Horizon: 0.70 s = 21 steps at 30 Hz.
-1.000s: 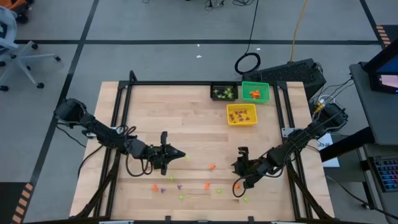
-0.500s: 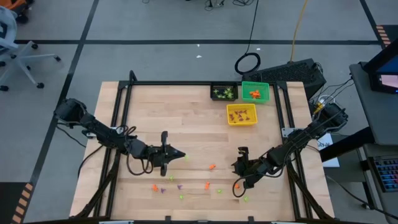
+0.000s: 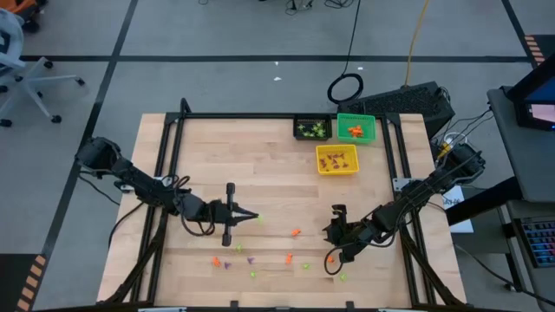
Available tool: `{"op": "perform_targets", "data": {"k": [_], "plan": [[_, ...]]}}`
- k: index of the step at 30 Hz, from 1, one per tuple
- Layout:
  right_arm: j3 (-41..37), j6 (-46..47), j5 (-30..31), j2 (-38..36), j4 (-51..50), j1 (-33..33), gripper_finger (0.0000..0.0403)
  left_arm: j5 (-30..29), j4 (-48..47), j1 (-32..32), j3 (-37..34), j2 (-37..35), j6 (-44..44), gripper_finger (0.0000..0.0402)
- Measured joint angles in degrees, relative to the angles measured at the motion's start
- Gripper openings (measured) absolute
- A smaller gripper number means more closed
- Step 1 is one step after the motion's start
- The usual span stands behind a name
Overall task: Sort Halloween decoration
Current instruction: Put the green spider toy into the black basket
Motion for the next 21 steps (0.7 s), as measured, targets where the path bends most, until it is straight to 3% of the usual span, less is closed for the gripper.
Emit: {"op": "perform_targets", "data": {"k": [11,21], "plan": [[0.00,0.00,0.00,-0.01,0.01,0.00,0.0123,0.00,0.00,0.00,0.02,0.00,-13.16,0.0000],[-0.01,0.00,0.00,-0.01,0.13,0.02,0.0123,0.00,0.00,0.00,0.02,0.00,-13.23,0.0000]]}}
